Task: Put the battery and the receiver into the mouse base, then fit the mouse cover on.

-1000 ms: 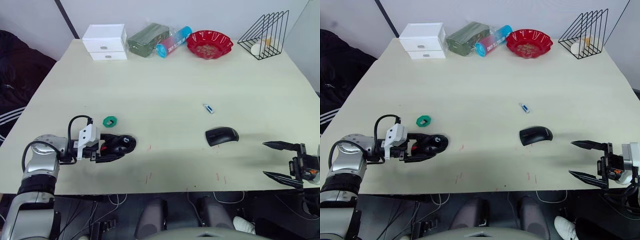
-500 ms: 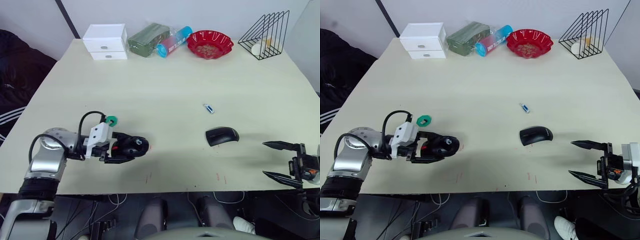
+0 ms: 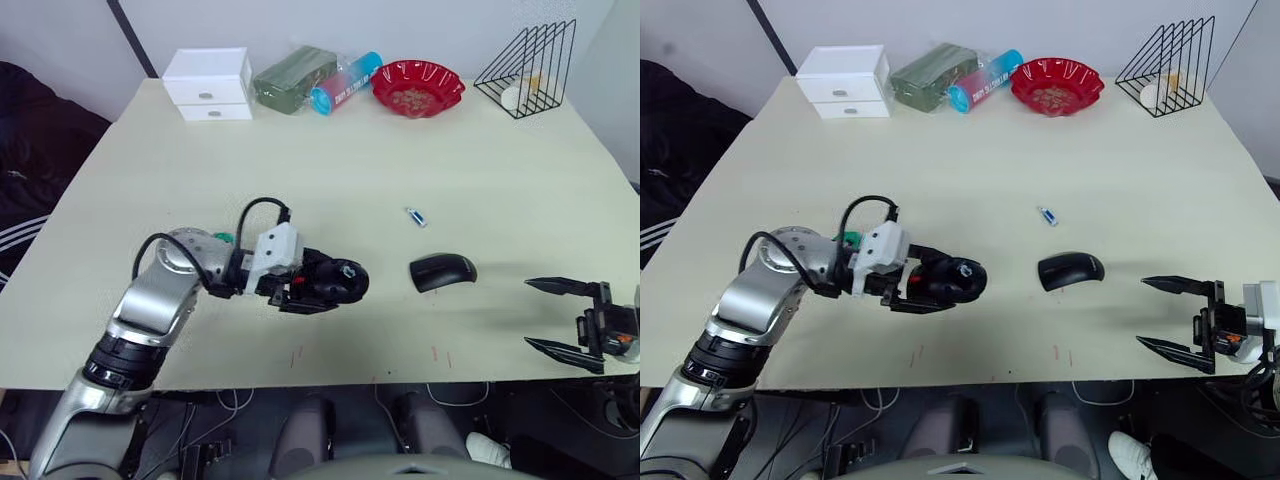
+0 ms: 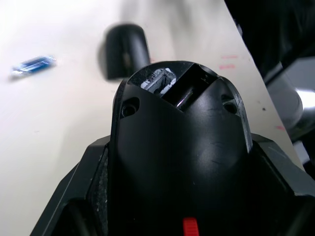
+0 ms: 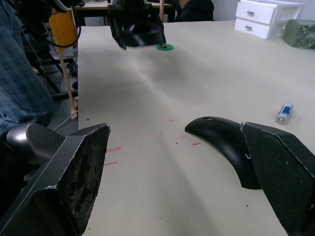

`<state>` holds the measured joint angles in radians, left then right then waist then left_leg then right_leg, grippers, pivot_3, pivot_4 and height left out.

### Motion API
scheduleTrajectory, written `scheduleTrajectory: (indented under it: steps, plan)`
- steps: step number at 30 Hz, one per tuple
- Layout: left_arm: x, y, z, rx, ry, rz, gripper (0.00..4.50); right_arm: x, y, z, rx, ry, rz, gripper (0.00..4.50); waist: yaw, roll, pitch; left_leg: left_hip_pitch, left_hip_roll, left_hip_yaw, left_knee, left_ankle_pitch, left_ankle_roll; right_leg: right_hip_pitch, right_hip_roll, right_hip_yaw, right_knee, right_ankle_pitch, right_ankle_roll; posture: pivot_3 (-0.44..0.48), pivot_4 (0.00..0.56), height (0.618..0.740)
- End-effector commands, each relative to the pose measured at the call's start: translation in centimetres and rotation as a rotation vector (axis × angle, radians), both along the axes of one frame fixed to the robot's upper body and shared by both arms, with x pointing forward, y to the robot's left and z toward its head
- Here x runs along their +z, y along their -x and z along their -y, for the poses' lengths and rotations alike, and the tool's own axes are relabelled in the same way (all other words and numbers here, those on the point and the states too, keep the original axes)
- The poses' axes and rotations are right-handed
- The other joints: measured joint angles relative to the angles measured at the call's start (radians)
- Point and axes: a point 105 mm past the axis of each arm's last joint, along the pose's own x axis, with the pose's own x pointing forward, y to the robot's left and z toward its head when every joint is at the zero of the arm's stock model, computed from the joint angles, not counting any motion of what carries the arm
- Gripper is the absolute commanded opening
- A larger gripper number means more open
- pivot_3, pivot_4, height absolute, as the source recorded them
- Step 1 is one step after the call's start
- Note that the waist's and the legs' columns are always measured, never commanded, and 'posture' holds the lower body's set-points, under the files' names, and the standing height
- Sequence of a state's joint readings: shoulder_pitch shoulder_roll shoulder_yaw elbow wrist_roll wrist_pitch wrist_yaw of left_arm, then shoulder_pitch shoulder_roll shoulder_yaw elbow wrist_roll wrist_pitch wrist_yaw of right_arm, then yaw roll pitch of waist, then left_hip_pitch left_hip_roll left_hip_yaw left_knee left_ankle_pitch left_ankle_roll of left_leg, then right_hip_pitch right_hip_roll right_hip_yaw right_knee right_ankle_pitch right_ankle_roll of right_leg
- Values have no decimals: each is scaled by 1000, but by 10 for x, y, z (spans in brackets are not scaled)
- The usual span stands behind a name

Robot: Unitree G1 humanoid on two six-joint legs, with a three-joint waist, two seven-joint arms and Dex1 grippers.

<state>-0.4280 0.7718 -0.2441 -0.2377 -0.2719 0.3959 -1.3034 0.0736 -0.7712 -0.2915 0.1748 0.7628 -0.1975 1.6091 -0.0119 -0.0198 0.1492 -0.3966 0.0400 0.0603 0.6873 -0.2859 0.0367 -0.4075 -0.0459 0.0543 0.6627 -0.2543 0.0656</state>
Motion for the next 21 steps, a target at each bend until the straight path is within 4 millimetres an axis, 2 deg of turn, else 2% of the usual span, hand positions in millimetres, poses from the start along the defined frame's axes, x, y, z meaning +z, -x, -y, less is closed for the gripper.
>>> scheduleTrajectory:
  steps: [1,6,12,16,21]
  plan:
    - [-2,0,17,-48,-33,63,2970,8,0,0,3,-8,46,4500,2,0,0,0,0,0,0,0,0,0,0,0,0,0,0,0,150,740]
    - [-15,-5,23,-42,-70,54,2970,7,1,-1,2,-10,48,4500,6,0,0,0,-1,0,0,0,0,1,0,0,-1,0,0,0,150,740]
    - [-29,-16,42,7,-86,59,2970,7,-1,1,-19,-6,61,4500,7,0,0,0,-1,-1,0,0,0,1,0,0,-1,0,0,0,150,740]
    - [-36,-12,53,-5,-91,57,2970,8,0,0,-19,-8,62,4500,8,0,0,0,-1,-1,0,0,0,1,0,-1,-1,0,0,0,150,740]
    - [-42,-14,47,14,-139,49,2970,8,1,1,-23,-6,65,4500,7,0,0,0,-1,-2,0,0,0,1,0,0,0,0,0,0,150,740]
